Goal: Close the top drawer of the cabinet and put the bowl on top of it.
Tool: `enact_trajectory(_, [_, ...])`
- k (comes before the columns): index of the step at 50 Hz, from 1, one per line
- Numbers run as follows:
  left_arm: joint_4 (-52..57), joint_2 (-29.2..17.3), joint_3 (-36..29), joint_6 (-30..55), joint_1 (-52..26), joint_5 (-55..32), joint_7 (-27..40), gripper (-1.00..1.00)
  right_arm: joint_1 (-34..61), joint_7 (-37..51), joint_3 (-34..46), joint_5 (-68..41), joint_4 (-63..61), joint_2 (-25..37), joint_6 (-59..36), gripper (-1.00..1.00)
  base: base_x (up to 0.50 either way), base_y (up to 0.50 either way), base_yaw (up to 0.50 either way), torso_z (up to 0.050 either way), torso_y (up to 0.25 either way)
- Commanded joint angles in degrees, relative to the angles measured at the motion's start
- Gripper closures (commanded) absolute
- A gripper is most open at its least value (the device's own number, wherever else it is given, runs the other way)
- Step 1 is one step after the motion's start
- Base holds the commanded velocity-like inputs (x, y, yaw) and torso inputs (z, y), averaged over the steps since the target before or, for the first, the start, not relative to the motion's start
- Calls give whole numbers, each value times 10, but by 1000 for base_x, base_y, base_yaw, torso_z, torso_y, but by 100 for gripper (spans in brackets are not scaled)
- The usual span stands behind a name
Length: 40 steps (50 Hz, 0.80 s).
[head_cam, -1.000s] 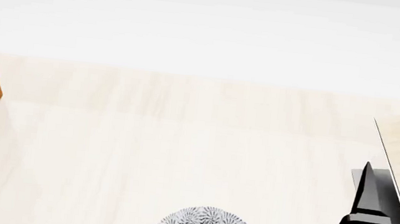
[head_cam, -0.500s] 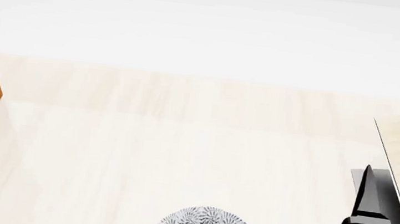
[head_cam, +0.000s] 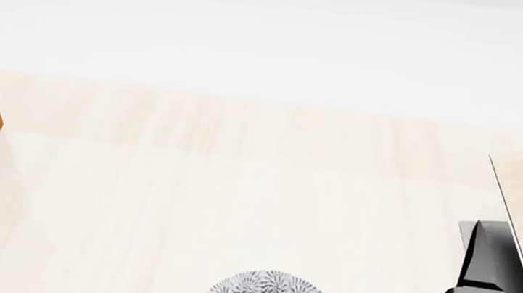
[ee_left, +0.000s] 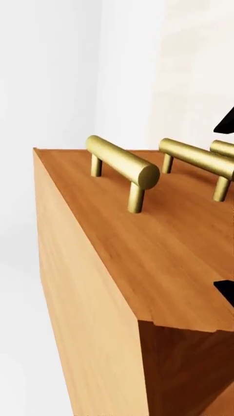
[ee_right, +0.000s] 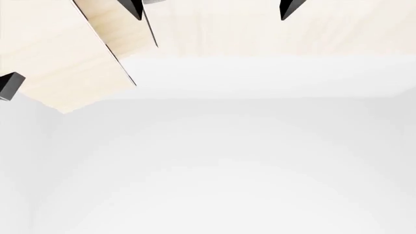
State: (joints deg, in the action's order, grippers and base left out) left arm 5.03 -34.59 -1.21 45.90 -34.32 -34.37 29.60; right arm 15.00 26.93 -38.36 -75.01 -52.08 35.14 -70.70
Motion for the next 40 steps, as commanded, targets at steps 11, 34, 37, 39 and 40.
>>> enact_trajectory(11, [134, -6, 26, 86, 37, -61, 14, -100, -26, -29, 26, 52, -2, -12, 25, -100, 0, 0, 0, 0, 0])
enact_trajectory(34, [389, -15, 79, 155, 142, -211, 40, -100, -68, -61, 91, 161, -26, -38, 81, -100, 0, 0, 0, 0, 0])
enact_trajectory(37, [405, -18, 88, 160, 152, -227, 44, -100, -69, -59, 96, 167, -28, -38, 84, -100, 0, 0, 0, 0, 0])
enact_trajectory(39, [413, -19, 102, 162, 163, -246, 44, -100, -69, -56, 94, 162, -31, -37, 83, -100, 0, 0, 0, 0, 0])
enact_trajectory(40, [416, -22, 108, 162, 167, -253, 44, -100, -67, -54, 95, 160, -32, -35, 81, -100, 0, 0, 0, 0, 0])
